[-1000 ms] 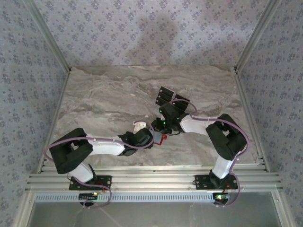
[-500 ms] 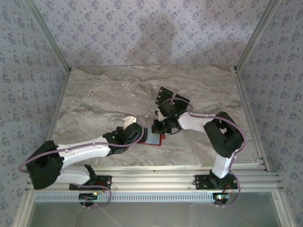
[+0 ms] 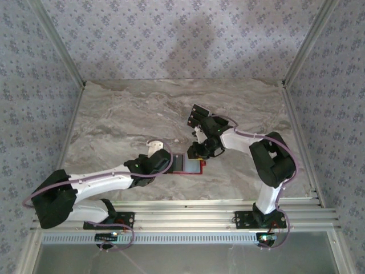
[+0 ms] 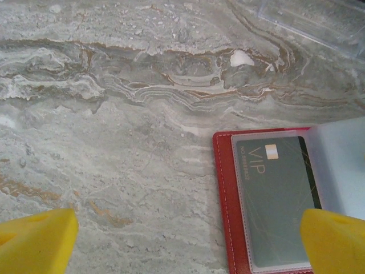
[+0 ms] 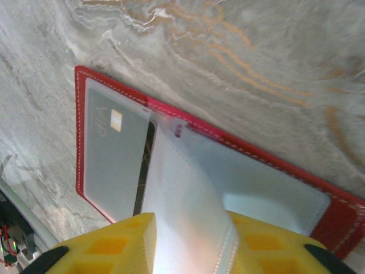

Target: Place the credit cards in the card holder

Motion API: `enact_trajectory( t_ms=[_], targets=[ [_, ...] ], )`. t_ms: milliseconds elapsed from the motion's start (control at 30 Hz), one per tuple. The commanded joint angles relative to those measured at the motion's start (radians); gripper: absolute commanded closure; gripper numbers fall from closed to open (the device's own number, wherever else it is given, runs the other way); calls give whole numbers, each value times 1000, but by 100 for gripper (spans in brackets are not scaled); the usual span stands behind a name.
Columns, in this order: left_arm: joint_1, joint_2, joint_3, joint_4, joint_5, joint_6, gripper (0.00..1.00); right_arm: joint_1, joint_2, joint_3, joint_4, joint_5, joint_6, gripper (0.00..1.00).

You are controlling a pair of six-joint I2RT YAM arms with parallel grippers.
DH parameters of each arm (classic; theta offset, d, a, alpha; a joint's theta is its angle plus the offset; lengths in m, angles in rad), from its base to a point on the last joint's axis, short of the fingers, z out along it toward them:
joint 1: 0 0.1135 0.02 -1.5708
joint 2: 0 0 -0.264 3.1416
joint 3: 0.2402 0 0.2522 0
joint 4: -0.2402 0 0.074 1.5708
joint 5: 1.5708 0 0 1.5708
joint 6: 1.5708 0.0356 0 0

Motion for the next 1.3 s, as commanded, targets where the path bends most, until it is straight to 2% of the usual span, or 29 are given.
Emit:
enact_trajectory(
  t_ms=[0, 500, 1033, 1267],
  targets=[
    [3, 22, -2, 28, 17, -6, 0, 22, -45, -25, 20, -28, 40, 63],
    [2, 48, -10, 61, 37, -4, 0, 27, -193, -160, 151, -23, 165, 61],
    [3, 33, -22, 67, 32, -9, 1, 11, -193, -233, 418, -115, 318, 64],
    [2, 25, -30, 69, 31, -10, 1, 21, -152, -225, 446, -107, 341, 68]
  ],
)
